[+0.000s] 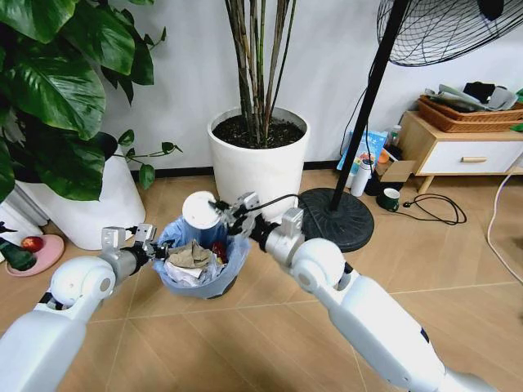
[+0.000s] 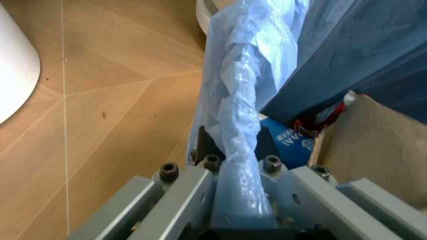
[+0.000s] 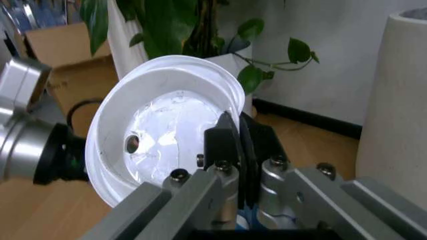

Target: Pick up the trash bin and place the garbage on the floor into it.

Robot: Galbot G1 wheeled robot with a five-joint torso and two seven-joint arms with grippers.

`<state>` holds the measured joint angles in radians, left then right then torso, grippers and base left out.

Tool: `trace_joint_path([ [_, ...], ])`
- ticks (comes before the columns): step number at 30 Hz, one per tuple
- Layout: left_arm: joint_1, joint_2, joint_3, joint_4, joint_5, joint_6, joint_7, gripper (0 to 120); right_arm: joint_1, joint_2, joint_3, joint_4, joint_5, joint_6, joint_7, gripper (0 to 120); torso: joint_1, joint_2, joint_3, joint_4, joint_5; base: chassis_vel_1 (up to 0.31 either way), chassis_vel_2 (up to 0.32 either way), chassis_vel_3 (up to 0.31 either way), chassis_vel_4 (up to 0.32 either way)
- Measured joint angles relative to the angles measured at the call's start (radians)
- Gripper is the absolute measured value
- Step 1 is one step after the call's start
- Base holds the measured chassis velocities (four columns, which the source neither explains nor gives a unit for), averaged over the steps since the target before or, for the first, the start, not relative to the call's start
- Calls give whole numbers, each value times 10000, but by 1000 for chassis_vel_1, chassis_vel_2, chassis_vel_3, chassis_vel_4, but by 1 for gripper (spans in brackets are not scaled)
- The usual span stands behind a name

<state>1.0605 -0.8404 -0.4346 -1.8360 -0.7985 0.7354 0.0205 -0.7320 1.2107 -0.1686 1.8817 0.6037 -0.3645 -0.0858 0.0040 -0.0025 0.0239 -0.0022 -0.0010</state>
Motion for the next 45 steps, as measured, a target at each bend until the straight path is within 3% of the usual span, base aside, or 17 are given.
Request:
trace_joint_path([
  [11, -18, -74, -58, 19, -5, 0, 4, 0, -9, 59, -263, -167, -129, -91, 43, 41, 0, 0, 0, 0, 0, 0, 0, 0, 0],
  [15, 8, -76, -98, 18, -2, 0, 11, 0, 58, 143, -215, -255, -129, -86, 49, 50, 0, 0, 0, 1, 0, 0, 0, 0, 0],
  [19, 22, -82, -163, 21, 1, 0, 13, 0, 52, 136, 151, -272, -95, -6, 224, 70, 0, 0, 0, 1, 0, 0, 0, 0, 0],
  [21, 48, -94, -202, 21, 1, 0, 13, 0, -11, 92, 336, -239, -59, 8, 286, 73, 0, 0, 0, 0, 1, 0, 0, 0, 0],
  [25, 359, -129, -513, -141, 6, 0, 36, 0, -581, -264, 1433, -73, -59, 18, 682, 92, 0, 0, -1, -1, 2, 0, 0, 0, 0],
  [29, 533, -131, -629, -267, 13, 1, 48, 0, -1131, -274, 2039, -39, -242, 16, 1159, 100, 0, 0, -1, 1, 3, 0, 0, 0, 0],
  [38, 727, -133, -831, -421, 26, 0, 73, 0, -3244, -627, 3941, 930, -1330, 179, 1152, 100, 0, 0, -1, -3, 3, 0, 0, 0, 0],
  [45, 755, -212, -918, -377, 47, 0, 82, 0, -4350, -636, 4514, 1599, -1607, 174, 1164, 100, -1, 1, -2, -3, 4, 0, 0, 0, 0],
])
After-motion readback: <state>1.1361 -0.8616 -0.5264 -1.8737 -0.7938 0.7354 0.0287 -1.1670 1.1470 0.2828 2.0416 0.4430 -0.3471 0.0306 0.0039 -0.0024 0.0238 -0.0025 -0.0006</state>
